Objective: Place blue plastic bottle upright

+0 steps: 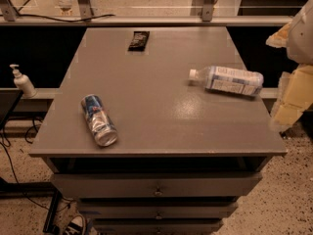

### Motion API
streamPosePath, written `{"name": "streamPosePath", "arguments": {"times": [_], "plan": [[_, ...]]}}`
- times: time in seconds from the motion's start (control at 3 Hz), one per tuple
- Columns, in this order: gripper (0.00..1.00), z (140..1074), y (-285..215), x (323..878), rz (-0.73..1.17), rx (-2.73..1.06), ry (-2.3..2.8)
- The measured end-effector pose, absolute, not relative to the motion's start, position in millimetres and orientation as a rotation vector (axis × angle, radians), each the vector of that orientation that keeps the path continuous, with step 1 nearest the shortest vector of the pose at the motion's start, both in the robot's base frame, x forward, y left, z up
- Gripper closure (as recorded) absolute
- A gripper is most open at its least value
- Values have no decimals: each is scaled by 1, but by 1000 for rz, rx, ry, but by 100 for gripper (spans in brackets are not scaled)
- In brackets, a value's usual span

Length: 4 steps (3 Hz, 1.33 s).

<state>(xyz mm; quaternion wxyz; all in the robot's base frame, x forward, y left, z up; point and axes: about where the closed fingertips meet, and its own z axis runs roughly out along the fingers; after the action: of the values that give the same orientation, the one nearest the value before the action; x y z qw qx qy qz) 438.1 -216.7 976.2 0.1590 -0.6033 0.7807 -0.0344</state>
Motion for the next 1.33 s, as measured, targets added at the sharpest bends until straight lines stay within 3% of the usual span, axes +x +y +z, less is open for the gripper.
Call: {"name": "streamPosePath", "arguments": {"times": [0.67,1.33], "plan": [[0,977,-216,443,-104,-1730,2209],[0,962,-200,515,-122,-1786,2077]]}}
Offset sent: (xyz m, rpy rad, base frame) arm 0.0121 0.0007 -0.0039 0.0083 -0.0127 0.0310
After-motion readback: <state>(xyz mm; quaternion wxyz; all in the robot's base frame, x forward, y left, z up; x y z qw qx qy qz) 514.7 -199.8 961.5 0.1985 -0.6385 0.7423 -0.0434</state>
